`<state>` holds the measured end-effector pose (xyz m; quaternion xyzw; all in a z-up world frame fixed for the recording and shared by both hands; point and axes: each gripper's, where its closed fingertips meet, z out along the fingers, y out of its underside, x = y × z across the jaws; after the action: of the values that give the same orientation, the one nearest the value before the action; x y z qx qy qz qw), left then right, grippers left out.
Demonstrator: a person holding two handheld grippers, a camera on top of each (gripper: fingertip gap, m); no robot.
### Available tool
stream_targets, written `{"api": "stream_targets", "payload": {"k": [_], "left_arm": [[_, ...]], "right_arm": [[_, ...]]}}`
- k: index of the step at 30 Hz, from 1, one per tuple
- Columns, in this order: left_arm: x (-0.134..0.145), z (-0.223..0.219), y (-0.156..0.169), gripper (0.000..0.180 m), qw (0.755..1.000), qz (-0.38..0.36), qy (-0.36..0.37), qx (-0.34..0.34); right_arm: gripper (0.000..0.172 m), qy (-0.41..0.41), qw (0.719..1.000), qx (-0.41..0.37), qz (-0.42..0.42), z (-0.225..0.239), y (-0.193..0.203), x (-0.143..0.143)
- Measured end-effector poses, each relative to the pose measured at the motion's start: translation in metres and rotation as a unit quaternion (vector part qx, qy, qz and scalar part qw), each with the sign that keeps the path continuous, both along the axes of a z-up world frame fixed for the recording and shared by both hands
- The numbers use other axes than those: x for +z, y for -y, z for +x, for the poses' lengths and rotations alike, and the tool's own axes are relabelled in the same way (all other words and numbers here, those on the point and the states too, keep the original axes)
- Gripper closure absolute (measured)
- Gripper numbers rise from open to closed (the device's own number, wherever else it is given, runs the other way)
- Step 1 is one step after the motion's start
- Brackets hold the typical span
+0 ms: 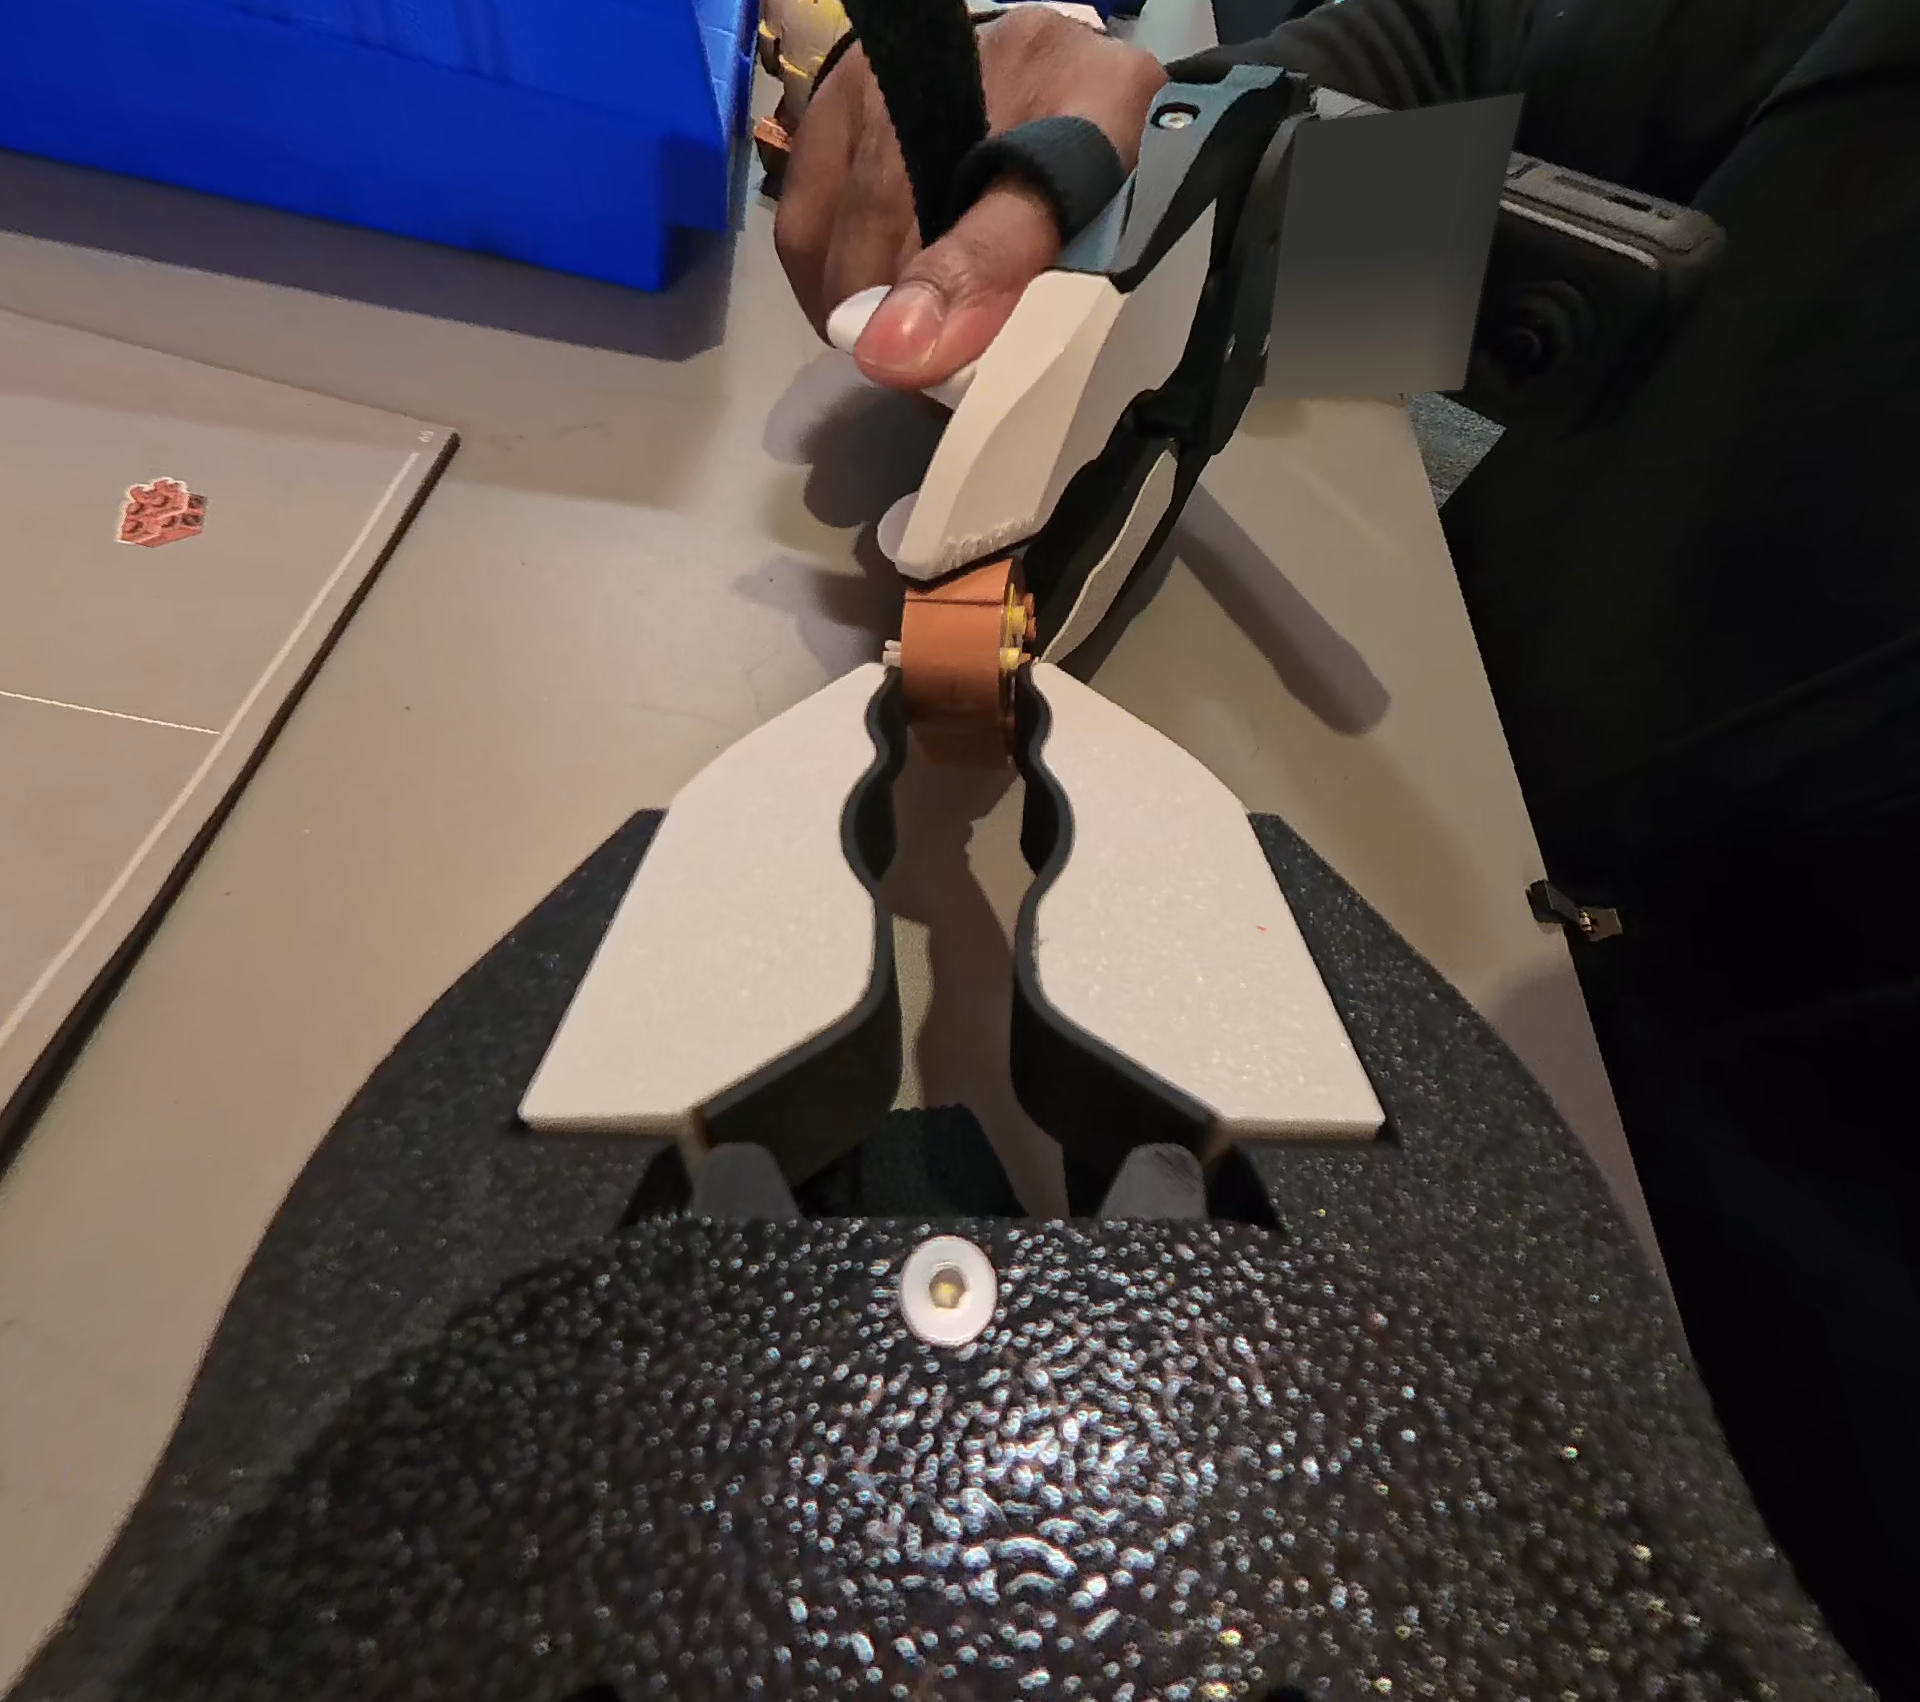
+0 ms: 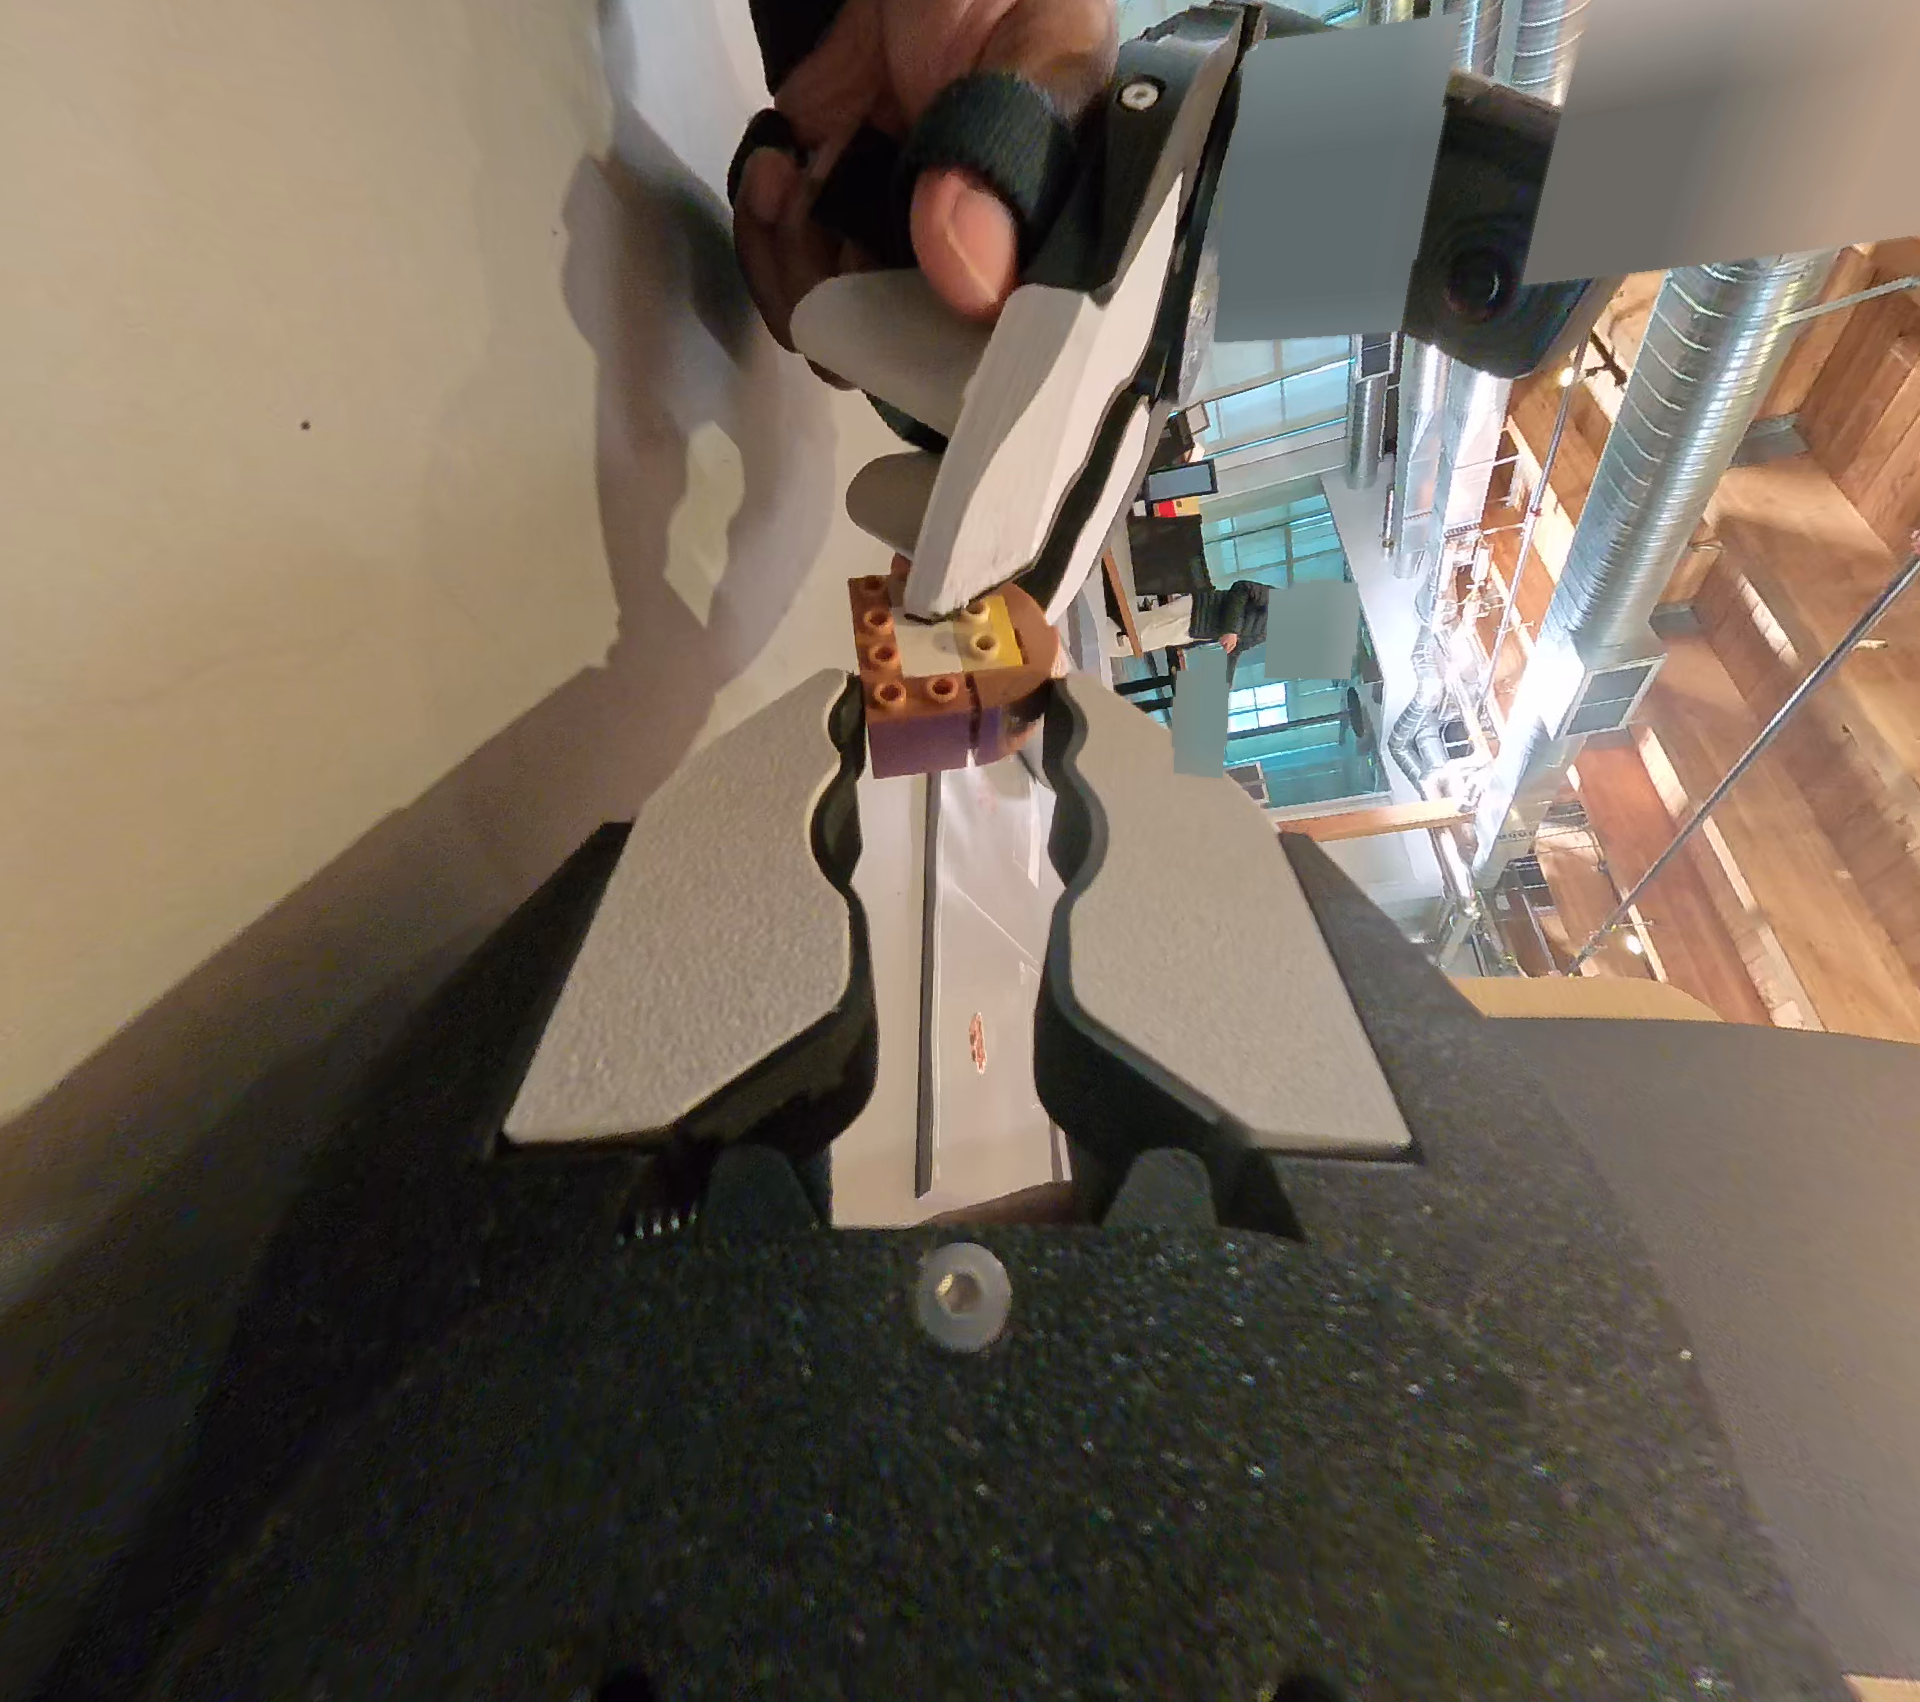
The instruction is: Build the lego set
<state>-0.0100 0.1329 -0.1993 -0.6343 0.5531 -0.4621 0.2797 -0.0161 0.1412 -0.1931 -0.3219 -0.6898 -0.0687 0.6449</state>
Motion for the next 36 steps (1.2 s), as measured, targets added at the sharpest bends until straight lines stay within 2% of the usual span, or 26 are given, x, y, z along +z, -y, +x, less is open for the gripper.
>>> {"api": "stream_targets", "payload": {"k": [12, 18, 24, 28, 36], "left_arm": [[-0.0062, 0.0006, 0.0, 0.161, 1.0, -0.018, -0.008, 0.002], [-0.0017, 0.0009, -0.0004, 0.161, 0.998, -0.056, 0.011, 0.005], [0.002, -0.0001, -0.0025, 0.161, 0.995, -0.096, 0.025, 0.011], [0.0029, -0.0002, -0.0014, 0.161, 0.994, -0.102, 0.028, 0.007], [0.0026, 0.001, 0.0006, 0.161, 0.993, -0.112, 0.028, 0.006]], "right_arm": [[0.139, 0.026, 0.999, -0.012, -0.022, 0.0012, -0.0015, -0.0067], [0.139, 0.003, 0.999, -0.01, -0.05, 0.0005, -0.002, -0.0035], [0.137, -0.021, 0.999, -0.013, -0.031, -0.0007, -0.0037, 0.0008], [0.131, -0.029, 0.999, -0.016, -0.03, -0.0013, -0.0046, 0.0027], [0.138, -0.017, 0.999, -0.004, -0.036, -0.0007, -0.0025, 0.001]]}}
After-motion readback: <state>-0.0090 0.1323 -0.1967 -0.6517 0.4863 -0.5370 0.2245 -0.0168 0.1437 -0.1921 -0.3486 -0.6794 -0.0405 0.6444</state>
